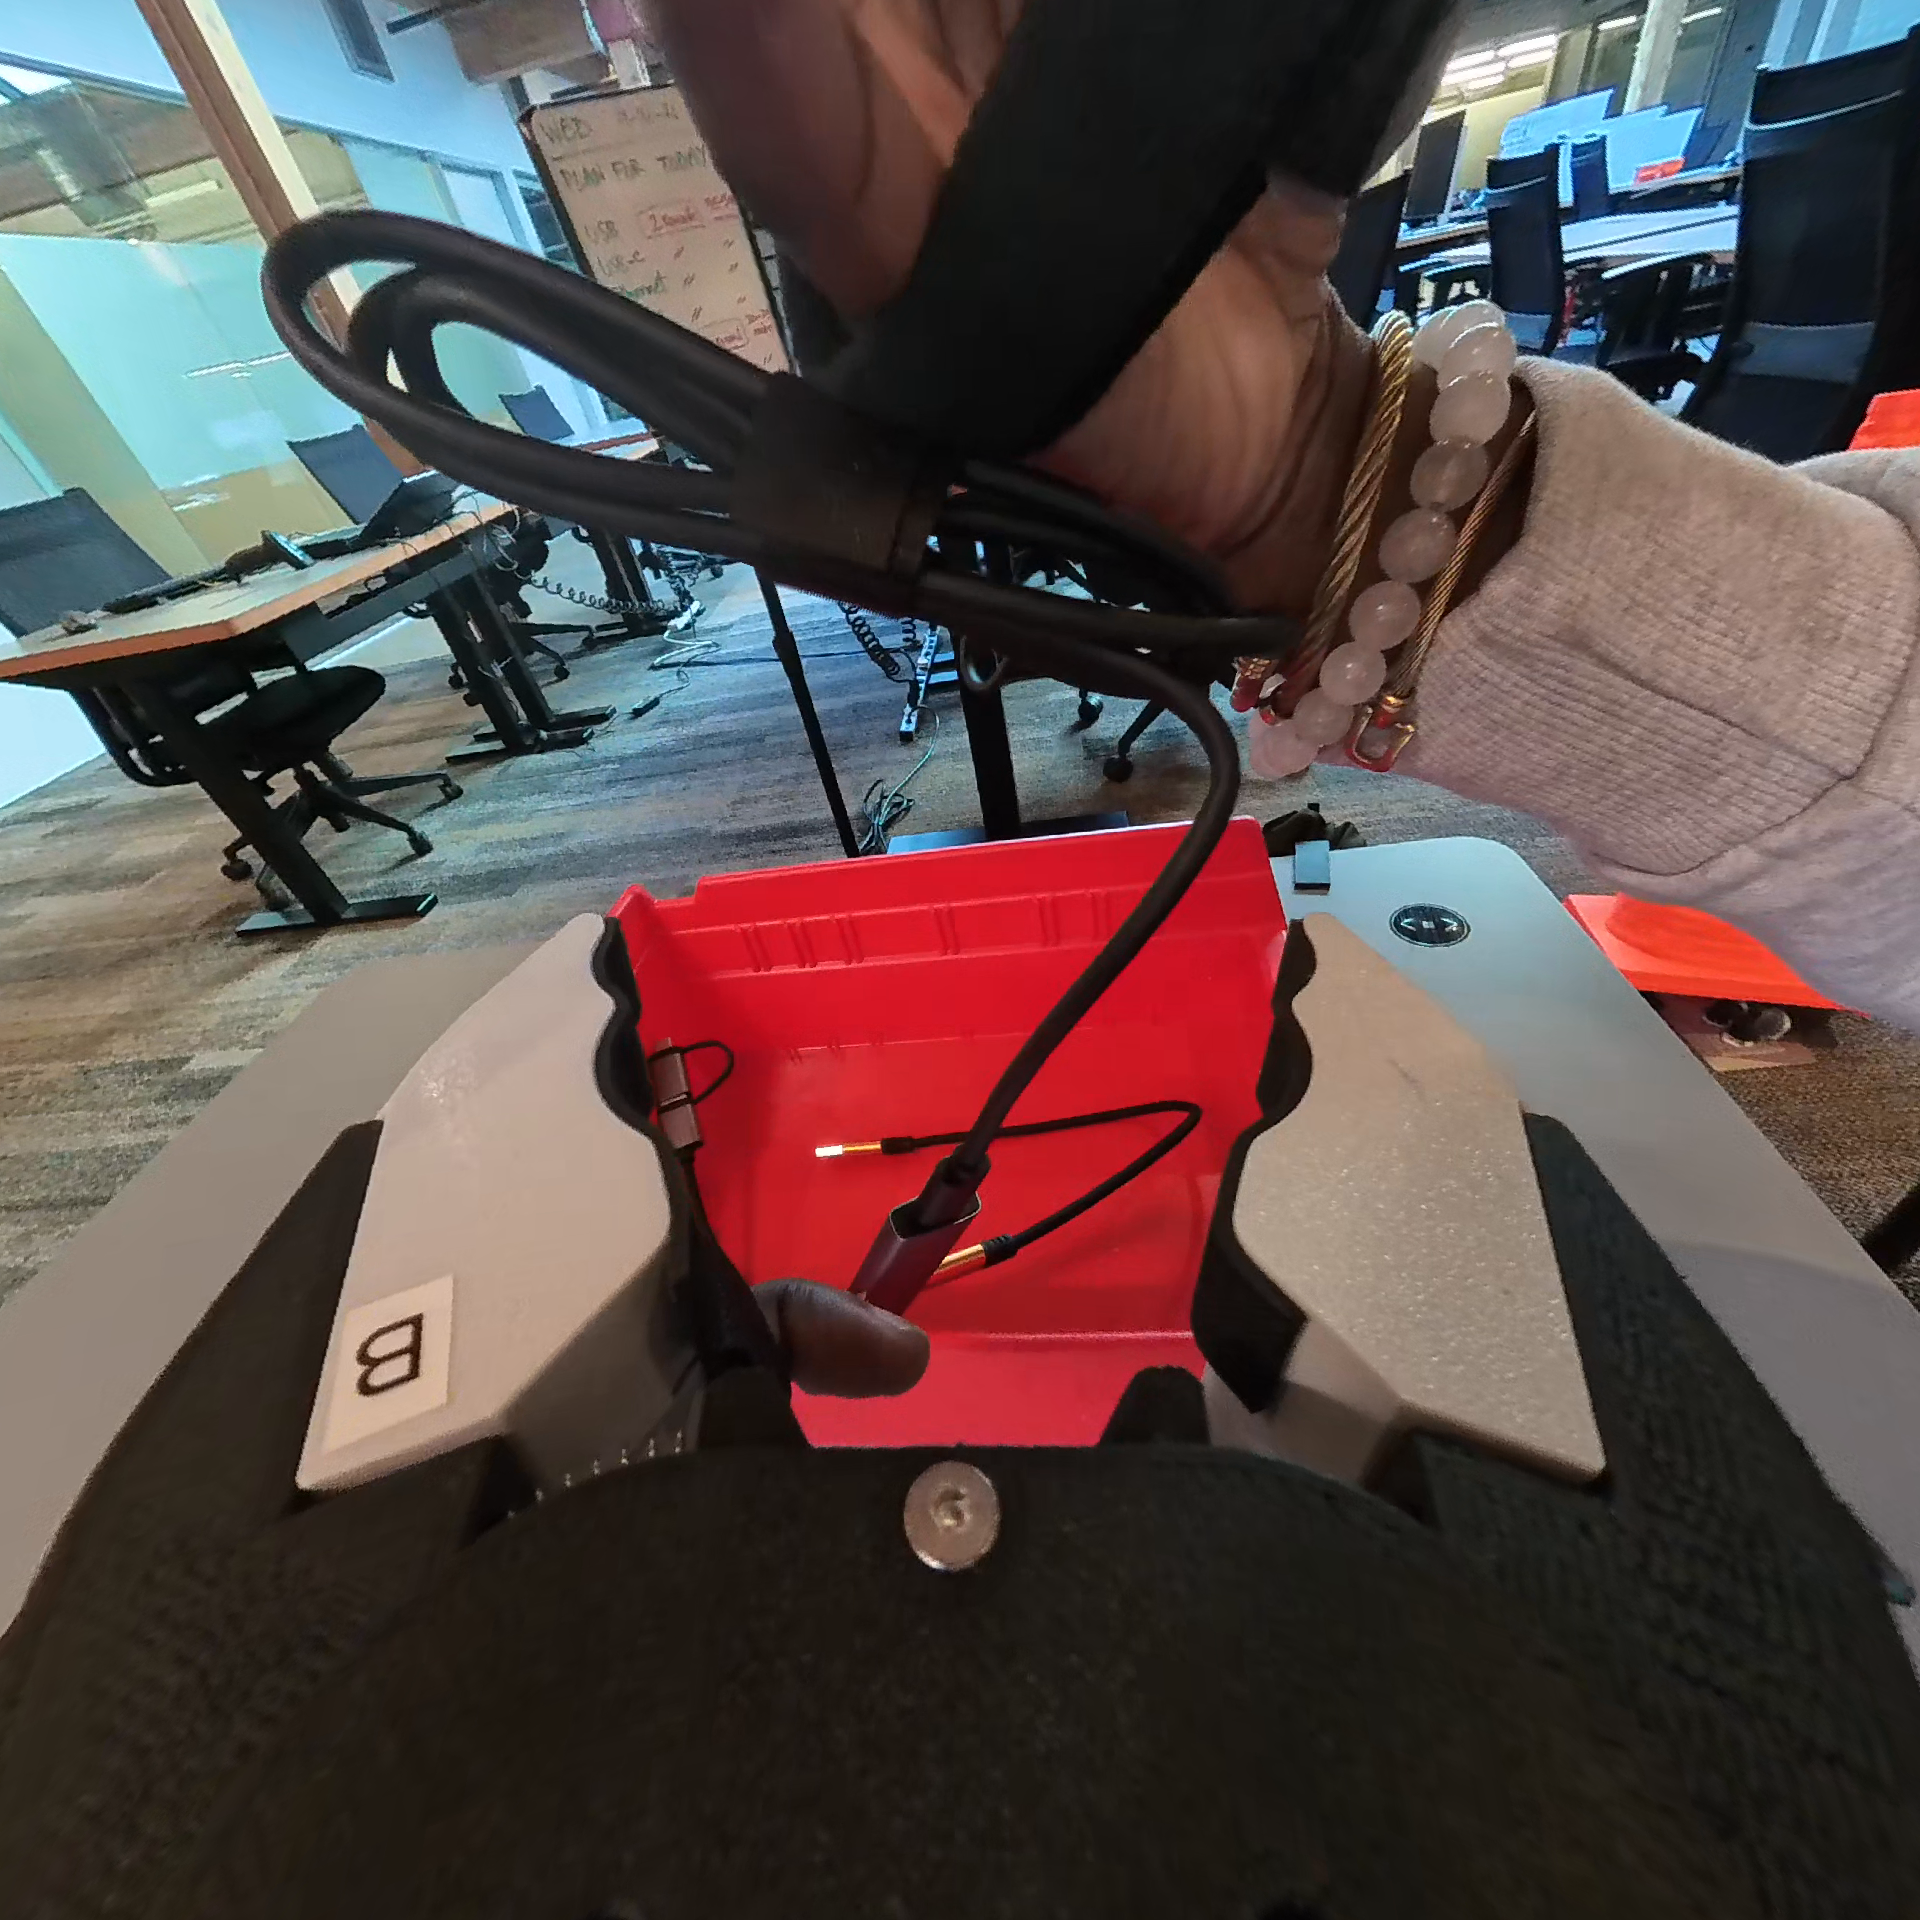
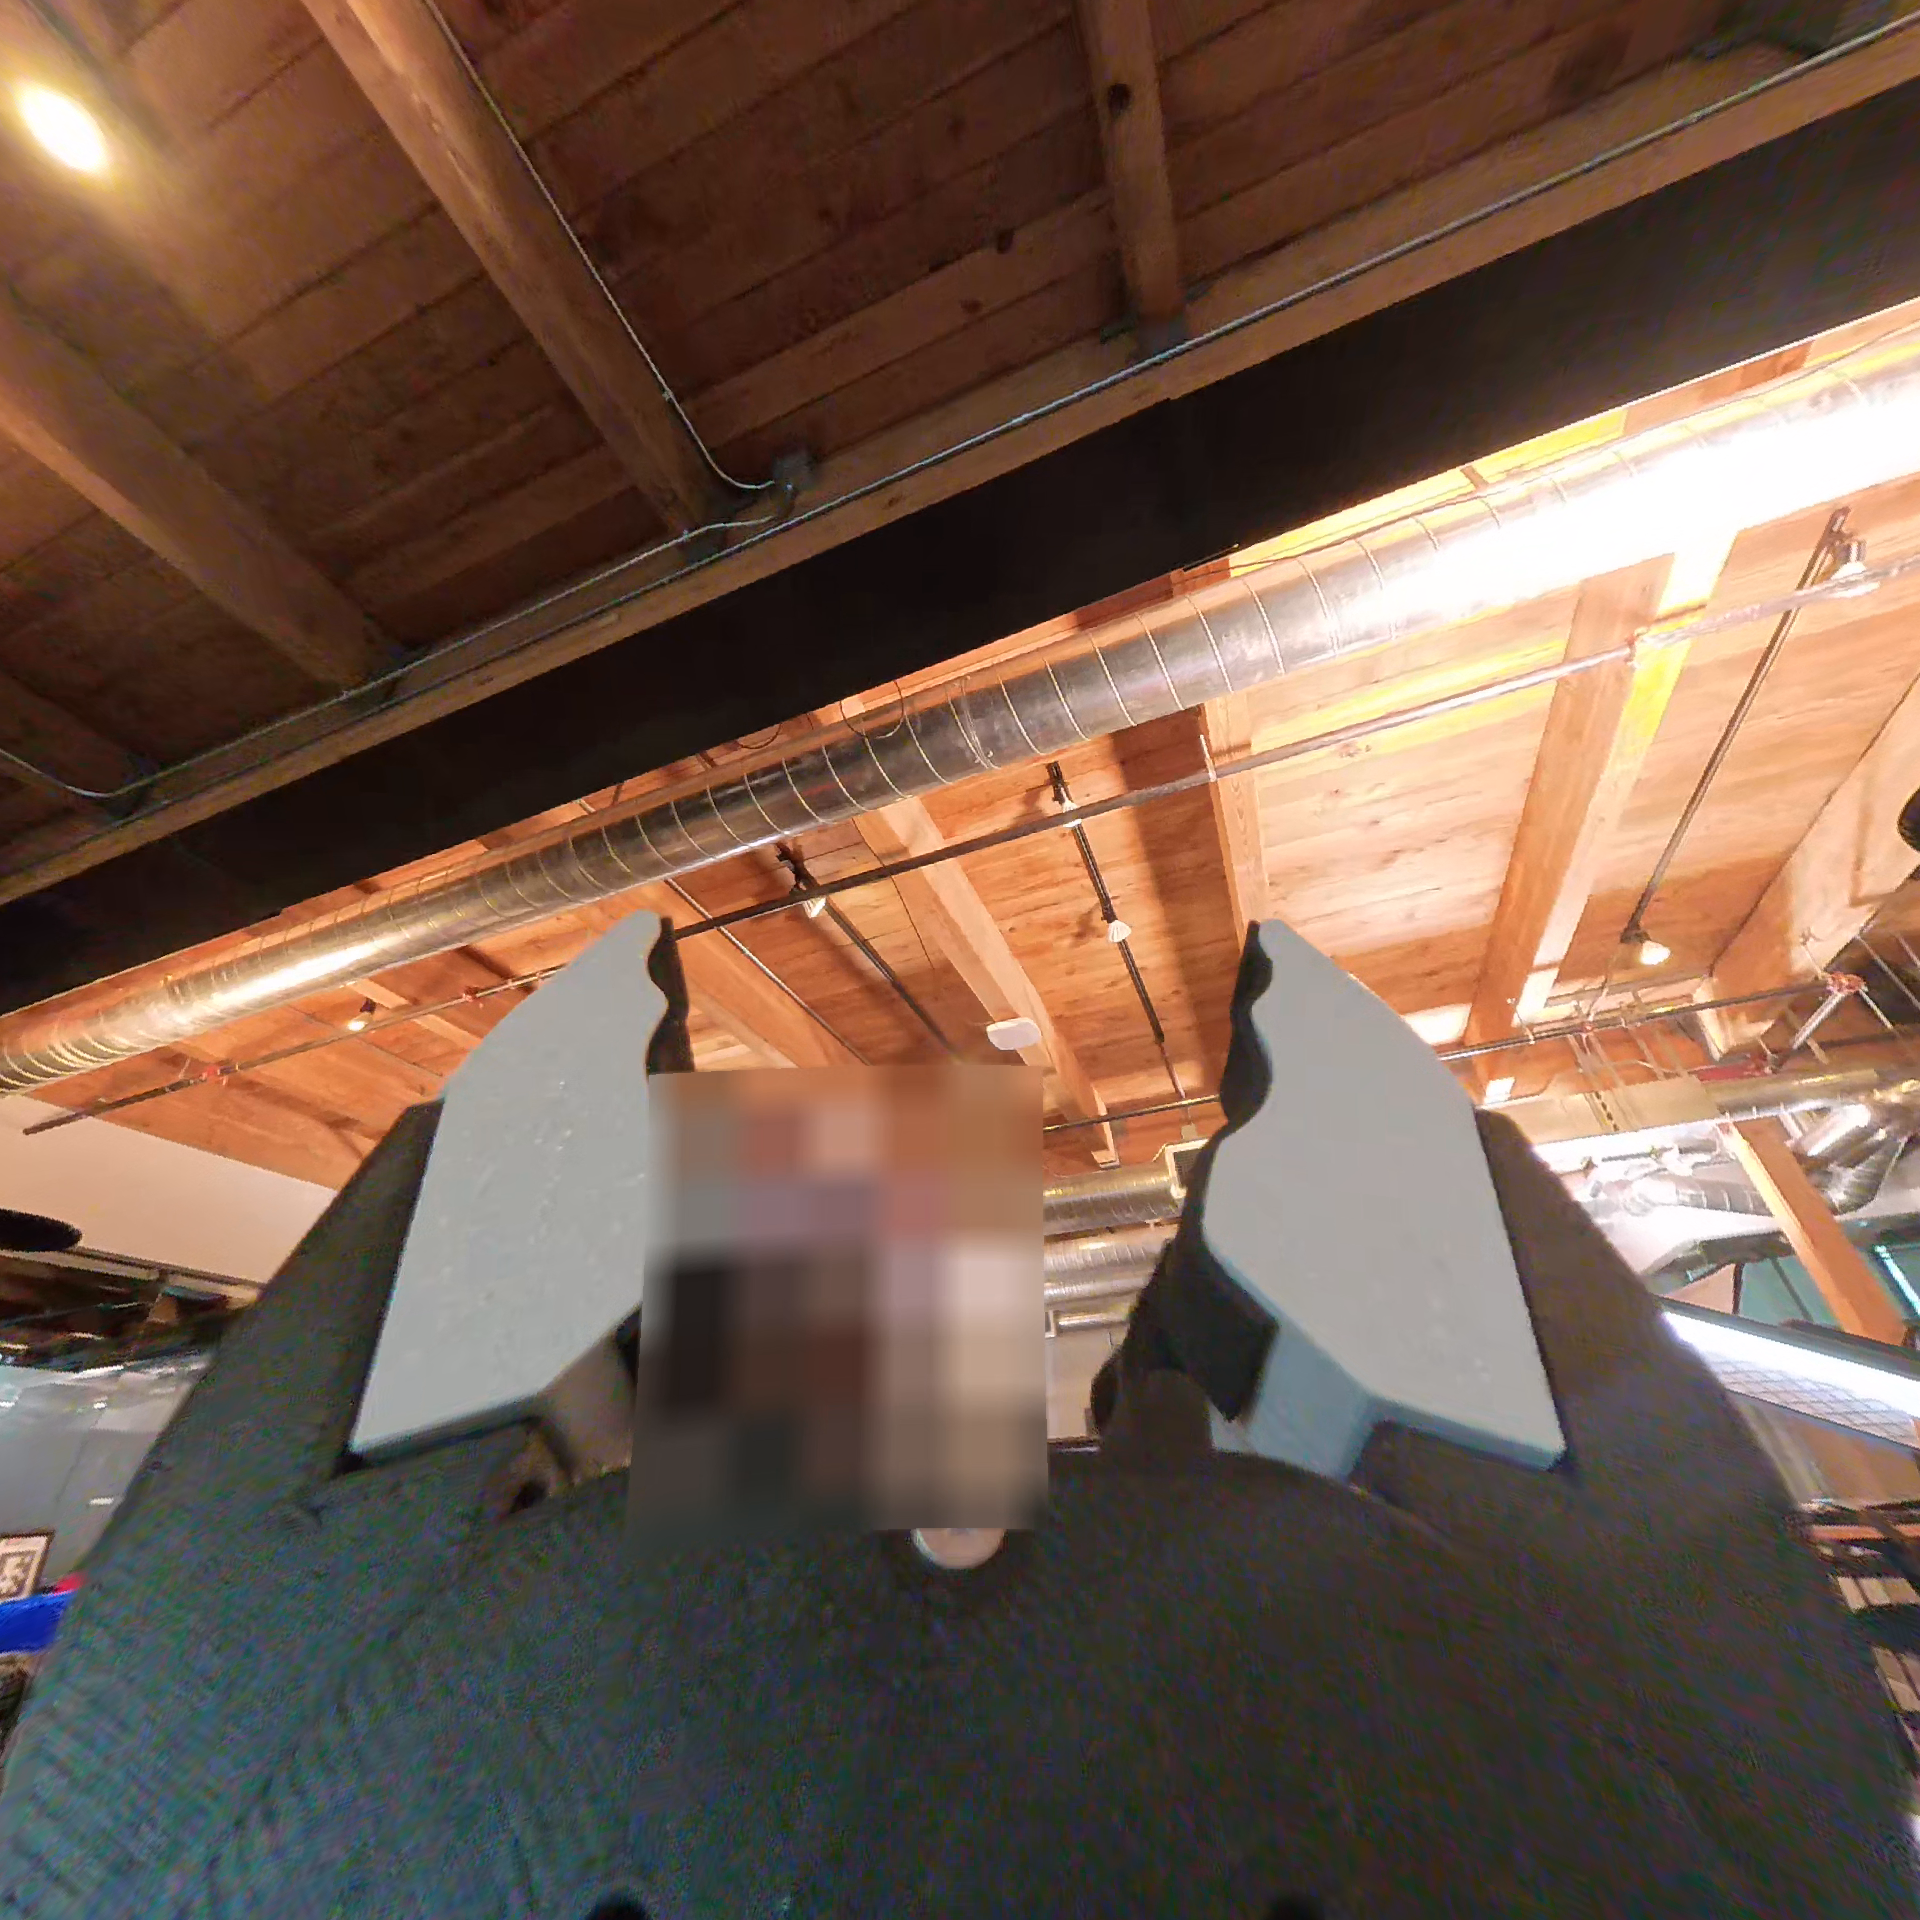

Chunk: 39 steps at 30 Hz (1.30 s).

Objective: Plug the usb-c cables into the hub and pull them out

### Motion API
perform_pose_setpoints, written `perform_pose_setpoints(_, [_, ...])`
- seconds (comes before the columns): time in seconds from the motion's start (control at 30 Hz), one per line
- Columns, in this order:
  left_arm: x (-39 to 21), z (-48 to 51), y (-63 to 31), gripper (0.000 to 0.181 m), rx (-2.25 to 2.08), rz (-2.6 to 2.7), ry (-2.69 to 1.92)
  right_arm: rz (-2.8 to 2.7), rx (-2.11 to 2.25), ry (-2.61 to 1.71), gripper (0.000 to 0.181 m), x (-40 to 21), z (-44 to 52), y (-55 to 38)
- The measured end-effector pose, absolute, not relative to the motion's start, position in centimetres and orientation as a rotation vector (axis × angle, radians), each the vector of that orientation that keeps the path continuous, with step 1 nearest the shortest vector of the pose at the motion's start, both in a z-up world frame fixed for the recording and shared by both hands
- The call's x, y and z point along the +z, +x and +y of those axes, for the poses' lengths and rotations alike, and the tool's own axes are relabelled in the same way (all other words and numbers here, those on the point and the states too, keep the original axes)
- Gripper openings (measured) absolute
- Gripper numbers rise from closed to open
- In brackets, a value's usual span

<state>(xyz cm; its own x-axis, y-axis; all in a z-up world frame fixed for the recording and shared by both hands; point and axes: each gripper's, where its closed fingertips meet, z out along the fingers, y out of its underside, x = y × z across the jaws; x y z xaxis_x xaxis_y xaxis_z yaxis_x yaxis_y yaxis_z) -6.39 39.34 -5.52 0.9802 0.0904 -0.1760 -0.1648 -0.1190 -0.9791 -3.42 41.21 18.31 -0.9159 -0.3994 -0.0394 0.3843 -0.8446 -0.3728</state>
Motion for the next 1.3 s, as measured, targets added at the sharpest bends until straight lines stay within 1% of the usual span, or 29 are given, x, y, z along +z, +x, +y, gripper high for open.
perform_pose_setpoints(0.33, [-4.8,39.4,-6.3,0.114,0.151,0.034,-1.62,0.739,-2.703,0.031,0.099,18.3,39.2,-3.3])
perform_pose_setpoints(0.4, [-4.1,39.5,-6.3,0.106,0.101,0.011,-1.577,0.726,-2.697,0.035,0.099,18.5,39.3,-3.2])
perform_pose_setpoints(0.47, [-3.7,39.8,-6.0,0.092,0.05,0.017,-1.562,0.711,-2.705,0.049,0.098,18.5,39.5,-3.4])
perform_pose_setpoints(0.5, [-3.9,40.1,-5.5,0.084,0.023,0.033,-1.575,0.708,-2.715,0.059,0.098,18.6,39.6,-3.6])
perform_pose_setpoints(0.53, [-3.8,40.3,-4.8,0.07,-0.007,0.058,-1.575,0.705,-2.721,0.064,0.098,18.6,39.7,-3.6])
perform_pose_setpoints(0.57, [-3.6,40.5,-4.2,0.063,-0.024,0.071,-1.559,0.698,-2.721,0.064,0.098,18.6,39.8,-3.7])
perform_pose_setpoints(0.63, [-2.7,40.3,-3.0,0.06,-0.081,0.089,-1.5,0.681,-2.713,0.064,0.098,18.6,40.1,-3.6])
perform_pose_setpoints(0.73, [-1.4,39.8,-2.0,0.068,-0.197,0.075,-1.44,0.69,-2.715,0.069,0.097,18.3,40.0,-3.6])
perform_pose_setpoints(0.83, [-1.2,40.4,-2.6,0.067,-0.225,0.004,-1.475,0.679,-2.69,0.057,0.097,18.1,40.0,-3.4])
perform_pose_setpoints(0.87, [-1.4,40.8,-2.8,0.062,-0.226,-0.014,-1.508,0.678,-2.678,0.051,0.098,18.1,39.9,-3.4])
perform_pose_setpoints(0.9, [-1.5,41.0,-2.8,0.048,-0.229,-0.01,-1.518,0.679,-2.671,0.044,0.098,18.1,39.8,-3.3])
perform_pose_setpoints(0.93, [-1.6,41.2,-2.8,0.042,-0.225,-0.015,-1.522,0.683,-2.672,0.037,0.098,18.1,39.7,-3.2])
perform_pose_setpoints(1.07, [-1.8,41.8,-2.9,0.031,-0.212,-0.078,-1.511,0.656,-2.68,0.008,0.098,18.3,39.9,-2.9])
perform_pose_setpoints(1.1, [-1.9,41.9,-2.9,0.026,-0.207,-0.098,-1.513,0.64,-2.681,0.002,0.097,18.3,40.1,-2.9])
perform_pose_setpoints(1.13, [-2.2,42.1,-3.1,0.017,-0.193,-0.123,-1.522,0.622,-2.679,-0.006,0.098,18.5,40.3,-2.7])
perform_pose_setpoints(1.2, [-2.6,42.0,-3.8,0.01,-0.163,-0.171,-1.512,0.611,-2.666,-0.025,0.098,18.8,40.7,-2.2])
perform_pose_setpoints(1.3, [-2.9,41.9,-4.1,0.009,-0.194,-0.21,-1.507,0.643,-2.69,-0.022,0.097,19.1,40.9,-2.0])
